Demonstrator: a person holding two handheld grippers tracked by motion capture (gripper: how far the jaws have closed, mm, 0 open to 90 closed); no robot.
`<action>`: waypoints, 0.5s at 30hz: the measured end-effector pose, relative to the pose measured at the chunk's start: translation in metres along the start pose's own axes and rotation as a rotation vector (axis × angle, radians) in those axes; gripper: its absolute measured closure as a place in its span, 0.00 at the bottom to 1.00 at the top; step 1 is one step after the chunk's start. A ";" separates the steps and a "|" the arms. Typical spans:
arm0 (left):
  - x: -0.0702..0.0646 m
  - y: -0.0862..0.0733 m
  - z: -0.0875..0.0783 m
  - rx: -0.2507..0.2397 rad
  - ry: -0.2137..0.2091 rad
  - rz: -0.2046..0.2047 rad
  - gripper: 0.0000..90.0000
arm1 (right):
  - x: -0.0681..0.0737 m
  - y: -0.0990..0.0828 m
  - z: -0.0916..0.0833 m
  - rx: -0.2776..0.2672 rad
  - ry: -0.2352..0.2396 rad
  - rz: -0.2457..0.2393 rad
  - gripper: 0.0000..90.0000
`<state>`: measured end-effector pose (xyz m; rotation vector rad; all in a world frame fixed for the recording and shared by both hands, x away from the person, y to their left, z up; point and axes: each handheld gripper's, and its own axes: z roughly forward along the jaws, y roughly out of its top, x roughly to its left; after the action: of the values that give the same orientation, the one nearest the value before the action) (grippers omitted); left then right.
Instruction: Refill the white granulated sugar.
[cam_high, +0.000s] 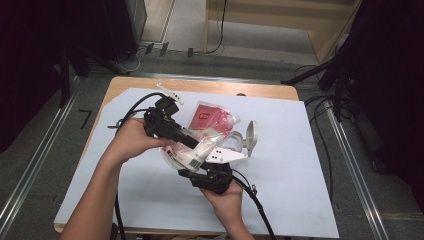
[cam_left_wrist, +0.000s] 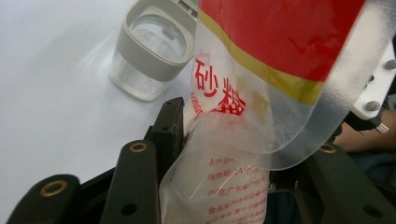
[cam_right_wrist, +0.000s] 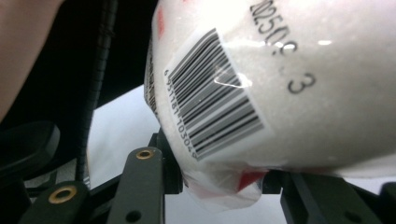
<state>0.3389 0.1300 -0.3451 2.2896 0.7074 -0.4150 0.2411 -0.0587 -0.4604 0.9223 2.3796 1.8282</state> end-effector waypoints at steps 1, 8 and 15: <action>-0.002 0.001 0.000 0.009 0.014 -0.009 0.64 | 0.000 0.000 0.000 0.004 0.000 0.003 0.67; -0.008 0.005 -0.002 0.019 0.076 -0.096 0.71 | 0.004 0.006 0.004 0.029 -0.082 -0.016 0.52; -0.008 0.008 0.002 0.008 0.125 -0.201 0.73 | 0.005 0.010 0.011 0.076 -0.163 -0.023 0.42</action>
<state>0.3370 0.1209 -0.3382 2.2749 1.0060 -0.3690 0.2451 -0.0450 -0.4533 1.0038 2.3644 1.5973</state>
